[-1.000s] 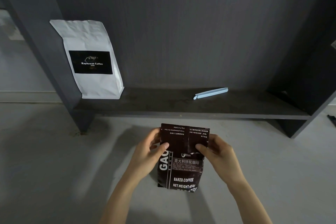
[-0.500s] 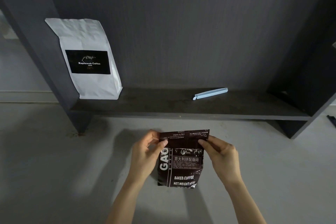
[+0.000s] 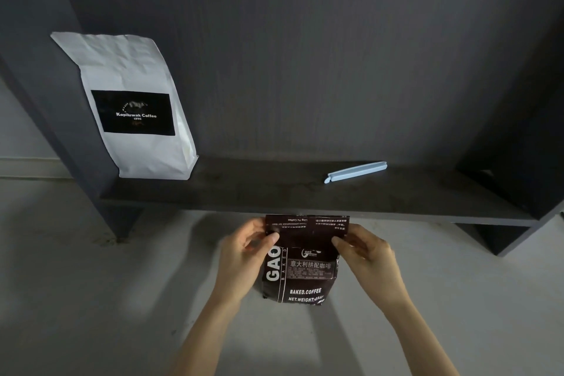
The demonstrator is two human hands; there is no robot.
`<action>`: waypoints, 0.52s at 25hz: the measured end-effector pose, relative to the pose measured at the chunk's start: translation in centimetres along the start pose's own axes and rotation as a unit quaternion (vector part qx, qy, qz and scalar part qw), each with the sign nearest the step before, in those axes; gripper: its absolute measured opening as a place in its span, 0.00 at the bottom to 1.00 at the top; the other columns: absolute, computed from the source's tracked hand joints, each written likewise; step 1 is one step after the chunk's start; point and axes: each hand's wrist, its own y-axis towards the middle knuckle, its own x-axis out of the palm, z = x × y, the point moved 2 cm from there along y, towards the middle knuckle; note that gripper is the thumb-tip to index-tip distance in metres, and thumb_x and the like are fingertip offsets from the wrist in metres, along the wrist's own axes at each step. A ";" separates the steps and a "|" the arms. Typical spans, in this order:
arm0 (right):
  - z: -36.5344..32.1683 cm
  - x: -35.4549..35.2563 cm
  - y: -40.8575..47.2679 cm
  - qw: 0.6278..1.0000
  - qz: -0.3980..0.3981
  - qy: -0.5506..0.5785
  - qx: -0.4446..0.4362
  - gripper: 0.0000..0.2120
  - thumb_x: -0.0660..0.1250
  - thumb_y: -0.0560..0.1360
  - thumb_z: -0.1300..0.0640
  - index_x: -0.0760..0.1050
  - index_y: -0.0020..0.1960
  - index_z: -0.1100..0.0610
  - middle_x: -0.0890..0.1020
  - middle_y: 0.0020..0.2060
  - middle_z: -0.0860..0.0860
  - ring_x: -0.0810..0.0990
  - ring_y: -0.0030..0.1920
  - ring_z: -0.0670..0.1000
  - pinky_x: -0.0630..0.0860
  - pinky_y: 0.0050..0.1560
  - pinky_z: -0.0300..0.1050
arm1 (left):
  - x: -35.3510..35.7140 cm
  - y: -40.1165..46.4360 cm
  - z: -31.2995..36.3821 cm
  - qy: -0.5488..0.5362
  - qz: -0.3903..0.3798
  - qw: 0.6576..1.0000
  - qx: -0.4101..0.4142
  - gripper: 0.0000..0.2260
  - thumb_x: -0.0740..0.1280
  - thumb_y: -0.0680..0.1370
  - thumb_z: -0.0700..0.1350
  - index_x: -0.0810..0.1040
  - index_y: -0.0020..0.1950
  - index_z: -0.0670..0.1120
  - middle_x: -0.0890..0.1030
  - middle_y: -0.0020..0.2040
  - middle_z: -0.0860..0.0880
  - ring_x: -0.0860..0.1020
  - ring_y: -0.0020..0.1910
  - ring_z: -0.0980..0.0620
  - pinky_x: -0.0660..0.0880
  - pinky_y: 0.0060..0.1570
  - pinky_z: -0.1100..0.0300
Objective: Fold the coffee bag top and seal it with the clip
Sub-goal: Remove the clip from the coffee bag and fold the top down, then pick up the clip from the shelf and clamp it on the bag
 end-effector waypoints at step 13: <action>1.6 -2.9 12.5 0.906 -0.048 -0.419 -0.035 0.28 0.56 0.73 0.72 0.57 0.70 0.55 0.60 0.73 0.55 0.55 0.73 0.56 0.56 0.73 0.59 | 0.4 1.2 -0.2 -0.026 -0.021 0.998 -0.054 0.10 0.65 0.73 0.38 0.76 0.46 0.53 0.82 0.46 0.55 0.79 0.42 0.67 0.72 0.41 0.78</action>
